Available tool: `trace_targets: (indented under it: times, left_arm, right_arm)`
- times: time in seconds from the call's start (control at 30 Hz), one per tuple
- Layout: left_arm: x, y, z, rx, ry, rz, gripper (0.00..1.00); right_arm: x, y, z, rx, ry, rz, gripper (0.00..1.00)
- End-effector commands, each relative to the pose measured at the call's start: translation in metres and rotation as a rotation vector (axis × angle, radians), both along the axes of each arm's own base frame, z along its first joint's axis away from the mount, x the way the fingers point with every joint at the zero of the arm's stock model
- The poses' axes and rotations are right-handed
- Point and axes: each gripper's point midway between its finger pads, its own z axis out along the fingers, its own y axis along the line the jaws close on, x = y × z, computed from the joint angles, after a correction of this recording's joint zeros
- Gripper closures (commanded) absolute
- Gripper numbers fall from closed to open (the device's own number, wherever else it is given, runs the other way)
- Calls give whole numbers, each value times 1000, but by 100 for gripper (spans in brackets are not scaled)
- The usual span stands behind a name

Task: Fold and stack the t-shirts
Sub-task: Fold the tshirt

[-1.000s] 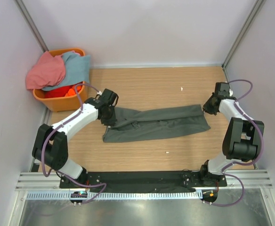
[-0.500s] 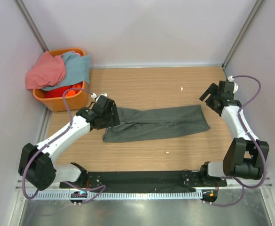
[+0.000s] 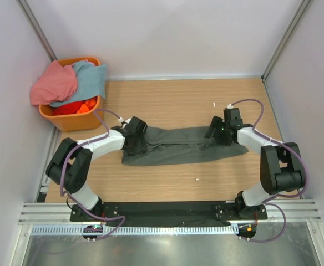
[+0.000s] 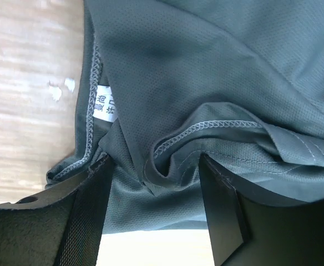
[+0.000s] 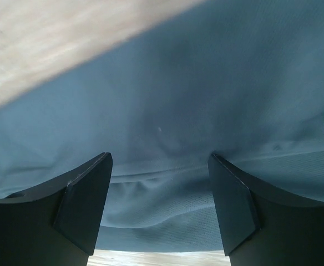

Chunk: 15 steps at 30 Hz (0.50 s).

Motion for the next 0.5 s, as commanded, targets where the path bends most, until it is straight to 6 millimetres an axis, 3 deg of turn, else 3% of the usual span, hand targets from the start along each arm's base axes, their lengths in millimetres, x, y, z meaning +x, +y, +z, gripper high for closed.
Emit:
trace_targets:
  times: [0.0, 0.07, 0.13, 0.17, 0.2, 0.23, 0.27, 0.3, 0.33, 0.4, 0.43, 0.47]
  left_arm:
    - [19, -9, -14, -6, -27, 19, 36]
    - [32, -13, -14, 16, -43, 6, 36]
    - [38, -10, -28, 71, -14, 2, 36]
    - [57, -13, -22, 85, -42, -4, 36]
    - [59, -10, -33, 124, -3, -6, 36]
    - [86, -17, -21, 116, -40, 0, 36]
    - [96, -18, -19, 130, -36, -9, 36]
    - [103, -16, -18, 148, -15, -14, 36]
    - [135, -26, -13, 133, -42, -10, 36]
    - [156, -33, -12, 126, -7, -58, 35]
    - [190, -47, -3, 96, -48, -67, 35]
    - [196, -54, -7, 78, -16, -98, 35]
  right_arm:
    - [-1, 7, -14, -4, -8, -6, 24]
    - [-14, 15, -30, 6, 32, 6, 23]
    - [-25, 30, -38, 43, 62, 26, 22]
    - [-35, 33, -46, 59, 86, 30, 21]
    - [-41, 40, -47, 81, 95, 40, 21]
    - [-48, 53, -42, 140, 103, 42, 20]
    - [-62, 59, -48, 169, 122, 44, 20]
    - [-69, 70, -44, 209, 120, 54, 20]
    - [-77, 81, -40, 262, 136, 21, 19]
    - [-105, 123, -21, 373, 127, 96, 18]
    - [-115, 139, -10, 416, 126, 116, 18]
    - [-126, 172, 19, 451, 72, 175, 16]
